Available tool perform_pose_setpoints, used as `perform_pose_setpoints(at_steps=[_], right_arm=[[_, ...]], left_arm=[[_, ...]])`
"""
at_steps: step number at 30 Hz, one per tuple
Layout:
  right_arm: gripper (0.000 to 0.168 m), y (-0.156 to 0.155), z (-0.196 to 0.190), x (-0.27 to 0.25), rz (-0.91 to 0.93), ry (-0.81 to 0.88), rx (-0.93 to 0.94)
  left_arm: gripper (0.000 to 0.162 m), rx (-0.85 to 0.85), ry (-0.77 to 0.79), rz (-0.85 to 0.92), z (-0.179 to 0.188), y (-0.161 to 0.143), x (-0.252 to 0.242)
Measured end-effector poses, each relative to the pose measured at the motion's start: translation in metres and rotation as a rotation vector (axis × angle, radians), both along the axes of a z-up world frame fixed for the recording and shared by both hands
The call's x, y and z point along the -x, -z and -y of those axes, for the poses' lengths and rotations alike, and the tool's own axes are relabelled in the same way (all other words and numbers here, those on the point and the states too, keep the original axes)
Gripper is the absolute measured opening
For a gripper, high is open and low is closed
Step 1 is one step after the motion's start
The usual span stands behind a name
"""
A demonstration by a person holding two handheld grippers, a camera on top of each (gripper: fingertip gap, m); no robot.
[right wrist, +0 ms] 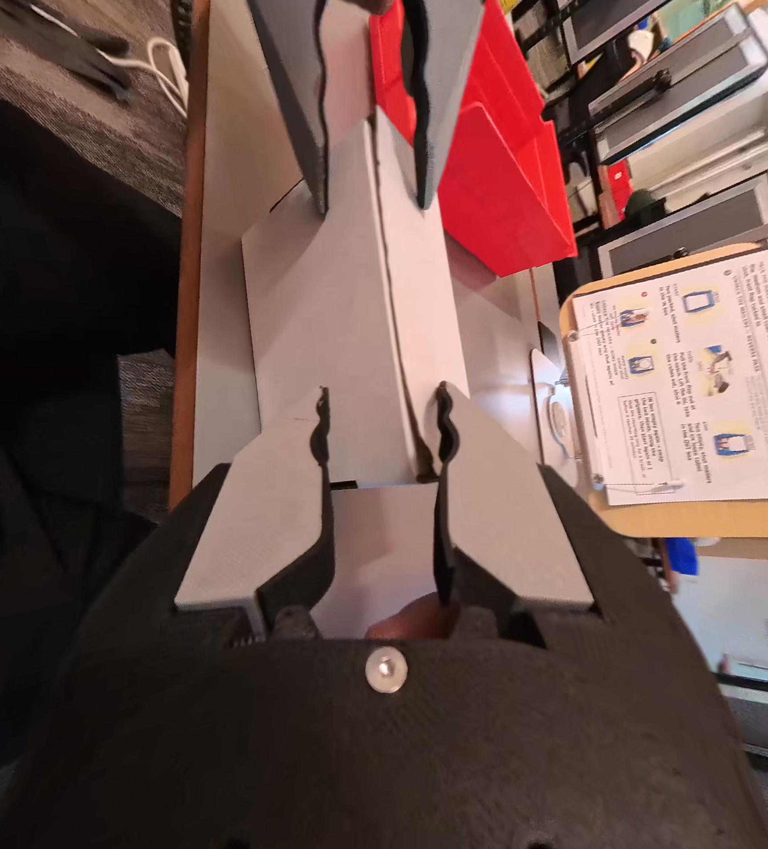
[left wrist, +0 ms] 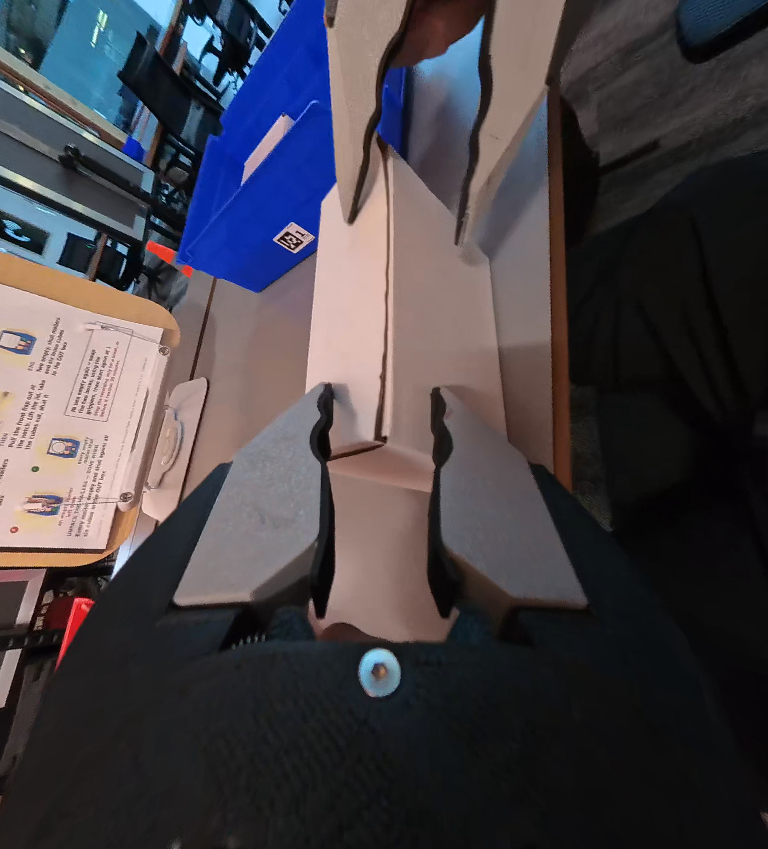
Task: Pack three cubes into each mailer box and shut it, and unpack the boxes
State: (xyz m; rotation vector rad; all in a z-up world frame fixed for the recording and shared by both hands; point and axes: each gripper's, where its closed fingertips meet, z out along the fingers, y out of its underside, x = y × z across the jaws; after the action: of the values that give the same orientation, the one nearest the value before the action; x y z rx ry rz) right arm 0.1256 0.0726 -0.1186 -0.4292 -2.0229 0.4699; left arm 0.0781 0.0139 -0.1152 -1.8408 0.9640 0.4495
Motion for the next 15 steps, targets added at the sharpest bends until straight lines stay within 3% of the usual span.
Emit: perform_pose_setpoints(at_steps=[4,11,14,15], right_arm=[[0.035,-0.005,-0.002,0.002,-0.011,-0.029,0.089],[0.046,-0.022,-0.007,-0.002,-0.009,-0.017,0.329],[0.022,-0.043,-0.022,-0.007,-0.038,0.017,0.476],[0.014,-0.053,-0.030,-0.005,-0.067,0.044,0.528]], left_arm=[[0.043,-0.027,0.007,0.021,0.000,0.002,0.000],[0.035,-0.170,0.038,0.217,0.002,-0.009,-0.001],[0.023,-0.159,0.069,0.343,0.012,-0.017,-0.005],[0.011,-0.181,0.061,0.406,0.013,-0.025,-0.004]])
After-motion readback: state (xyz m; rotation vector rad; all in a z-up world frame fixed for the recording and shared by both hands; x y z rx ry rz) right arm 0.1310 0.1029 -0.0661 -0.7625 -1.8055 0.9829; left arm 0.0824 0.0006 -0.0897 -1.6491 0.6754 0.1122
